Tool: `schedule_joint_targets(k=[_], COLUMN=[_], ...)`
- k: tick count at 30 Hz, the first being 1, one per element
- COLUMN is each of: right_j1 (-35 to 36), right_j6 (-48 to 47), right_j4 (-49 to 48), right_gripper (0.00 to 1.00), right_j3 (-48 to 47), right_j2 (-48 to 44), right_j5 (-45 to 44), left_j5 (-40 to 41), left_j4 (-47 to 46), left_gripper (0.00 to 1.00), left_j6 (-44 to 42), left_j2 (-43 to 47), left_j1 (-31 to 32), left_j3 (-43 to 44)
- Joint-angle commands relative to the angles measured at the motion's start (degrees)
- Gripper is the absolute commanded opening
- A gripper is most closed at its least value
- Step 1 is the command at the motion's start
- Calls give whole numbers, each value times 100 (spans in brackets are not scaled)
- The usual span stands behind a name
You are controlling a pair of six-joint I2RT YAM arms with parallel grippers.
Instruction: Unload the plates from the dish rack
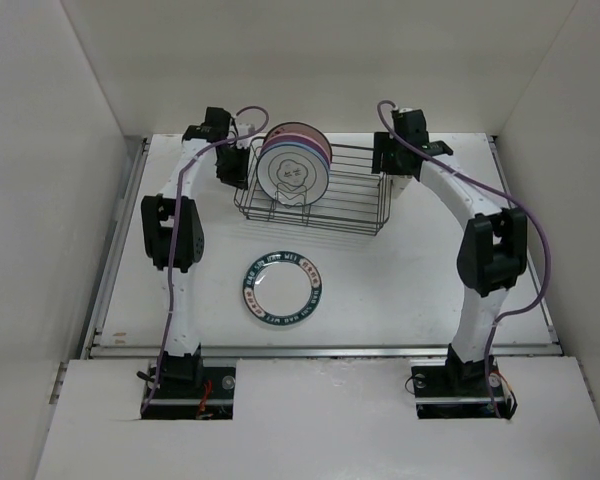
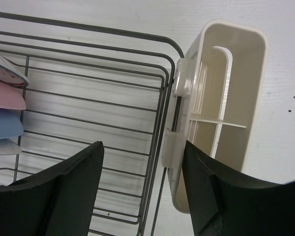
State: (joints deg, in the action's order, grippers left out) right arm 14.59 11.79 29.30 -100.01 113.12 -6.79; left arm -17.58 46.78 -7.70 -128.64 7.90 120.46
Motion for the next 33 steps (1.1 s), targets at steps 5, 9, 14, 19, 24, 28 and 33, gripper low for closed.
schedule_joint_targets(k=[5, 9, 14, 19, 24, 28, 33], right_j1=[-18, -18, 140, 255, 316, 53, -18], right_j6=[34, -175, -774, -1082, -978, -766, -705], right_j4=[-214, -266, -714, -1497, -850, -531, -882], right_gripper=[69, 69, 70, 71, 64, 52, 56], right_j3=[166, 166, 60, 456, 193, 489, 948], right_j2=[-404, -554, -923, -1397, -1003, -862, -1213], right_j5=[63, 545, 1494, 2295, 1446, 907, 1241], left_j5=[-421, -675, -1395, -1617, -1555, -1397, -1335], left_j4=[621, 560, 7, -293, -240, -135, -82], left_gripper=[0, 0, 0, 0, 0, 0, 0], left_j6=[304, 838, 2113, 2537, 2484, 2317, 2247], left_j2=[-285, -285, -13, 102, 155, 216, 164], left_j1=[10, 10, -209, -359, -359, -359, -359], left_j3=[258, 197, -425, -796, -849, -718, -603])
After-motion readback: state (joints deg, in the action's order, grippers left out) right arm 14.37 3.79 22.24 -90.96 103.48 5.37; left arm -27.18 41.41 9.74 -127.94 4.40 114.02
